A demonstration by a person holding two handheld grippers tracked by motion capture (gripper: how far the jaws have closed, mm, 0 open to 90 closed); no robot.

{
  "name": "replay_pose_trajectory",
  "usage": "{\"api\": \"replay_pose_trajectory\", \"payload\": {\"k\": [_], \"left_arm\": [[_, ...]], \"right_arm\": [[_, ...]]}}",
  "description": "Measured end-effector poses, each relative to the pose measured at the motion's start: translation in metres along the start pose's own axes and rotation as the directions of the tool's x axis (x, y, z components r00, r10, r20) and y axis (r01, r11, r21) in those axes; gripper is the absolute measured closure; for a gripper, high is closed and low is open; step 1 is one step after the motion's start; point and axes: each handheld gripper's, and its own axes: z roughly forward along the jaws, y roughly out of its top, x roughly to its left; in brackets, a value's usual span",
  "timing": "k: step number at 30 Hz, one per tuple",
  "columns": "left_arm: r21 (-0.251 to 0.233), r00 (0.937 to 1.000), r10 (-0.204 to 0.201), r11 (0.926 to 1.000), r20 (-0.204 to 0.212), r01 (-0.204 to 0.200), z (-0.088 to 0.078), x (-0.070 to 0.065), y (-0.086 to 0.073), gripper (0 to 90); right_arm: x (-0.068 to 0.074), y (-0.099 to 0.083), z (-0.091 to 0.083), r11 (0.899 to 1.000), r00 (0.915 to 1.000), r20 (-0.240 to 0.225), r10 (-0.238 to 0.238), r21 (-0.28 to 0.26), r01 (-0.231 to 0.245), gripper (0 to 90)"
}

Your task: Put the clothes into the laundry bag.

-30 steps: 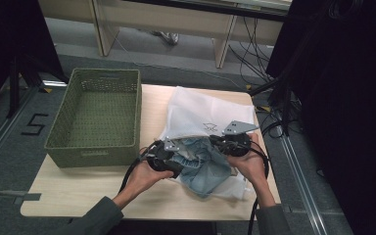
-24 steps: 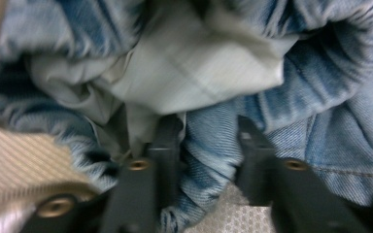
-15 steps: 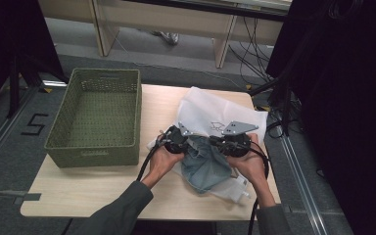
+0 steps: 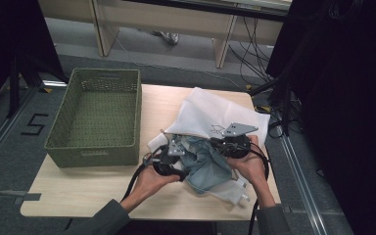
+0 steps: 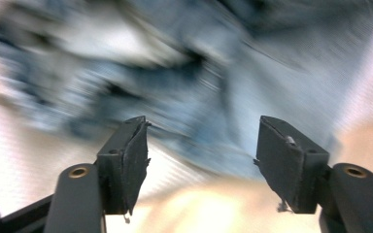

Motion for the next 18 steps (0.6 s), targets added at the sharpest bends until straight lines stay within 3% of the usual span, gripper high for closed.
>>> {"api": "replay_pose_trajectory", "payload": {"k": [2,4,6,10,12,14,18], "left_arm": [[0.017,0.9994,0.034,0.9993,0.010,-0.034,0.006,-0.007,-0.003,33.7],[0.027,0.9991,0.035,0.9990,0.024,-0.035,0.009,-0.010,-0.003,33.7],[0.018,0.9987,0.041,0.9990,0.031,-0.042,0.010,-0.012,-0.003,33.7],[0.015,0.9980,0.044,0.9989,0.046,-0.045,0.011,-0.017,-0.004,33.1],[0.020,0.9976,0.048,0.9986,0.049,-0.049,0.013,-0.020,-0.004,32.8],[0.021,0.9966,0.059,0.9979,0.058,-0.061,0.018,-0.024,-0.004,32.3],[0.007,0.9951,0.079,0.9968,0.059,-0.080,0.029,-0.032,0.000,29.9]], "right_arm": [[0.000,-0.002,0.000,1.000,1.0000,0.004,-0.001,-0.001,0.001,84.1],[-0.002,-0.003,-0.001,1.000,0.9992,0.026,-0.029,-0.007,0.029,81.9],[-0.002,-0.006,-0.005,1.000,0.9983,0.051,-0.026,0.004,0.026,78.2],[-0.001,-0.018,-0.014,0.993,0.9931,0.080,-0.086,0.086,0.079,71.6],[-0.003,-0.027,-0.018,0.989,0.9940,0.073,-0.081,0.131,0.071,71.3],[-0.006,-0.034,-0.018,0.988,0.9928,0.093,-0.075,0.141,0.062,72.0],[-0.007,-0.038,-0.012,0.990,0.9956,0.077,-0.054,0.132,0.043,79.3]]}}
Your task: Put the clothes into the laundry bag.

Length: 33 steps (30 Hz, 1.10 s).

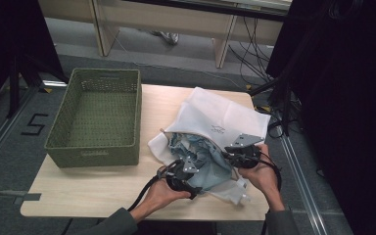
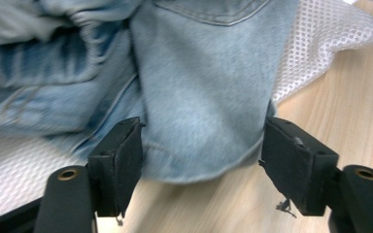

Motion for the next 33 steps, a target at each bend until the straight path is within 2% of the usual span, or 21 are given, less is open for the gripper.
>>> {"api": "replay_pose_trajectory", "payload": {"k": [5,7,8,9,10,11,12,13,14,15,17,18,19,20,22,24,28,29,31,32,33], "left_arm": [[-0.048,0.9998,0.002,0.9988,0.019,-0.001,0.018,-0.006,0.013,30.1],[-0.034,0.9999,0.007,0.9994,0.016,-0.007,0.029,-0.009,0.017,30.3],[-0.013,0.9995,0.031,0.9994,0.002,-0.031,0.034,-0.010,0.020,32.7],[0.001,0.9984,0.056,0.9984,-0.009,-0.056,0.041,-0.010,0.022,47.5],[0.019,0.9960,0.084,0.9963,-0.030,-0.084,0.046,-0.008,0.025,55.6],[0.005,0.9992,0.012,0.9999,-0.037,-0.012,0.052,-0.008,0.030,63.9],[-0.009,0.9987,-0.019,0.9998,-0.046,0.018,0.054,-0.006,0.034,71.3],[-0.013,0.9974,-0.025,0.9996,-0.068,0.025,0.058,-0.002,0.042,74.5],[-0.037,0.9956,-0.041,0.9986,-0.084,0.038,0.059,0.000,0.046,77.7],[-0.056,0.9910,-0.052,0.9974,-0.124,0.045,0.057,0.008,0.055,79.2],[-0.097,0.9861,-0.118,0.9895,-0.117,0.107,0.056,0.019,0.067,80.3],[-0.101,0.9848,-0.119,0.9891,-0.126,0.107,0.055,0.024,0.070,80.6],[-0.118,0.9798,-0.152,0.9835,-0.130,0.137,0.057,0.032,0.075,80.7],[-0.133,0.9758,-0.174,0.9787,-0.133,0.156,0.058,0.035,0.077,80.7],[-0.165,0.9713,-0.200,0.9701,-0.129,0.177,0.068,0.038,0.077,80.1],[-0.135,0.9710,-0.204,0.9732,-0.126,0.187,0.075,0.038,0.074,76.2],[-0.109,0.9830,-0.168,0.9813,-0.075,0.159,0.068,0.029,0.073,54.2],[-0.105,0.9865,-0.149,0.9843,-0.067,0.142,0.064,0.027,0.072,47.1],[-0.092,0.9926,-0.094,0.9920,-0.076,0.087,0.052,0.024,0.069,40.2],[-0.090,0.9957,-0.071,0.9938,-0.060,0.065,0.043,0.023,0.065,38.3],[-0.098,0.9955,-0.072,0.9930,-0.060,0.066,0.035,0.023,0.061,35.1]], "right_arm": [[0.001,-0.001,0.005,1.000,0.9988,-0.043,-0.024,-0.005,0.023,88.9],[0.001,0.000,0.004,1.000,0.9986,-0.052,-0.009,-0.012,0.008,90.0],[0.000,0.000,0.002,1.000,0.9983,-0.056,-0.011,-0.010,0.011,90.0],[0.001,0.000,0.001,1.000,0.9985,-0.054,0.010,-0.009,-0.010,90.0],[-0.001,0.000,-0.001,1.000,0.9980,-0.061,0.013,-0.016,-0.014,90.0],[-0.002,0.001,-0.004,1.000,0.9983,-0.057,0.012,-0.028,-0.013,90.0],[-0.003,0.002,-0.009,0.999,0.9980,-0.061,0.013,-0.040,-0.015,90.0],[-0.002,0.004,-0.013,0.999,0.9972,-0.065,0.038,-0.036,-0.041,90.0],[-0.004,0.006,-0.017,0.998,0.9979,-0.064,0.009,-0.056,-0.012,90.0],[-0.004,0.007,-0.020,0.998,0.9980,-0.062,0.011,-0.056,-0.014,90.0],[-0.005,0.009,-0.026,0.997,0.9985,-0.055,0.000,-0.072,-0.004,90.0],[-0.005,0.009,-0.029,0.997,0.9983,-0.053,0.025,-0.075,-0.029,90.0],[-0.008,0.009,-0.031,0.996,0.9982,-0.059,0.012,-0.086,-0.017,90.0],[-0.008,0.008,-0.033,0.995,0.9972,-0.064,0.038,-0.088,-0.044,90.0],[-0.009,0.007,-0.033,0.995,0.9971,-0.069,0.031,-0.089,-0.038,90.0],[-0.007,0.005,-0.029,0.997,0.9970,-0.067,0.040,-0.062,-0.044,90.0],[-0.006,-0.003,-0.017,0.998,0.9945,-0.087,0.059,-0.029,-0.061,90.0],[-0.008,-0.005,-0.015,0.998,0.9958,-0.081,0.042,-0.040,-0.045,90.0],[-0.008,-0.006,-0.016,0.997,0.9937,-0.086,0.071,-0.028,-0.074,90.0],[-0.008,-0.007,-0.016,0.997,0.9941,-0.089,0.062,-0.029,-0.065,90.0],[-0.007,-0.007,-0.015,0.997,0.9941,-0.085,0.068,-0.029,-0.071,90.0]]}}
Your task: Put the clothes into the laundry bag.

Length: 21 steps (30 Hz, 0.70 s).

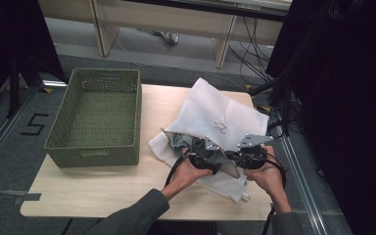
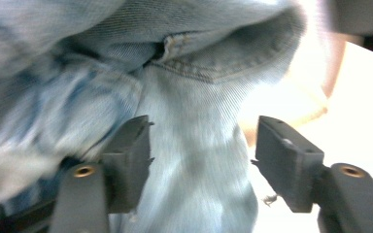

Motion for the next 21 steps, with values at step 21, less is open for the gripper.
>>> {"api": "replay_pose_trajectory", "payload": {"k": [21], "left_arm": [[0.045,0.9976,-0.055,0.9974,-0.042,0.057,-0.072,0.049,-0.063,30.7]], "right_arm": [[0.025,-0.025,0.044,0.986,0.9987,-0.004,-0.050,0.157,0.051,86.9]]}}
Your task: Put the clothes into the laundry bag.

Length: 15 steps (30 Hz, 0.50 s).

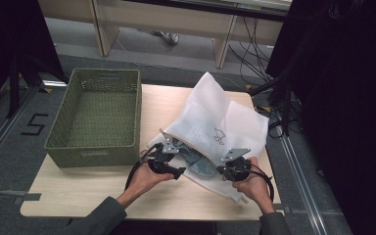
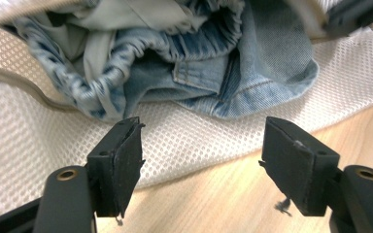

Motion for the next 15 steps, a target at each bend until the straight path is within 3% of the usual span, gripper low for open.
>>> {"api": "replay_pose_trajectory", "payload": {"k": [3,4,6,8,10,11,12,13,14,15], "left_arm": [[0.003,1.0000,0.004,1.0000,0.003,-0.004,0.001,0.001,-0.001,30.8],[0.001,1.0000,0.003,1.0000,0.001,-0.003,0.001,0.001,-0.001,30.9],[0.003,1.0000,0.003,1.0000,0.002,-0.003,0.001,0.001,-0.001,31.0],[0.007,1.0000,0.004,1.0000,-0.002,-0.004,0.001,0.000,-0.001,31.0],[0.005,1.0000,0.005,1.0000,-0.002,-0.005,0.001,0.000,-0.001,31.0],[0.007,1.0000,0.006,1.0000,-0.001,-0.006,0.000,0.000,-0.001,30.9],[0.006,1.0000,0.006,1.0000,-0.001,-0.006,0.000,0.000,-0.002,30.9],[0.008,1.0000,0.008,0.9999,-0.002,-0.008,0.001,0.000,-0.002,30.8],[0.012,1.0000,0.008,0.9999,-0.002,-0.008,0.001,0.000,-0.002,30.7],[0.011,1.0000,0.006,0.9999,-0.003,-0.006,0.001,0.001,-0.003,30.8]], "right_arm": [[0.002,0.005,-0.007,0.999,0.9990,0.039,0.022,-0.028,-0.021,81.3],[0.001,0.011,-0.014,0.998,0.9964,0.083,-0.015,-0.064,0.020,75.9],[0.002,0.015,-0.016,0.997,0.9945,0.105,-0.011,-0.079,0.019,73.2],[0.006,0.022,-0.017,0.994,0.9847,0.169,-0.042,-0.095,0.059,63.9],[0.010,0.030,-0.016,0.991,0.9761,0.214,-0.039,-0.117,0.065,59.7],[0.011,0.034,-0.013,0.988,0.9669,0.249,-0.054,-0.129,0.088,56.1],[0.013,0.039,-0.010,0.989,0.9613,0.269,-0.059,-0.118,0.094,55.5],[0.013,0.043,-0.006,0.990,0.9620,0.265,-0.065,-0.104,0.095,56.3],[0.014,0.048,-0.002,0.990,0.9591,0.275,-0.067,-0.103,0.099,63.5],[0.013,0.054,0.004,0.988,0.9537,0.281,-0.108,-0.073,0.133,73.1]]}}
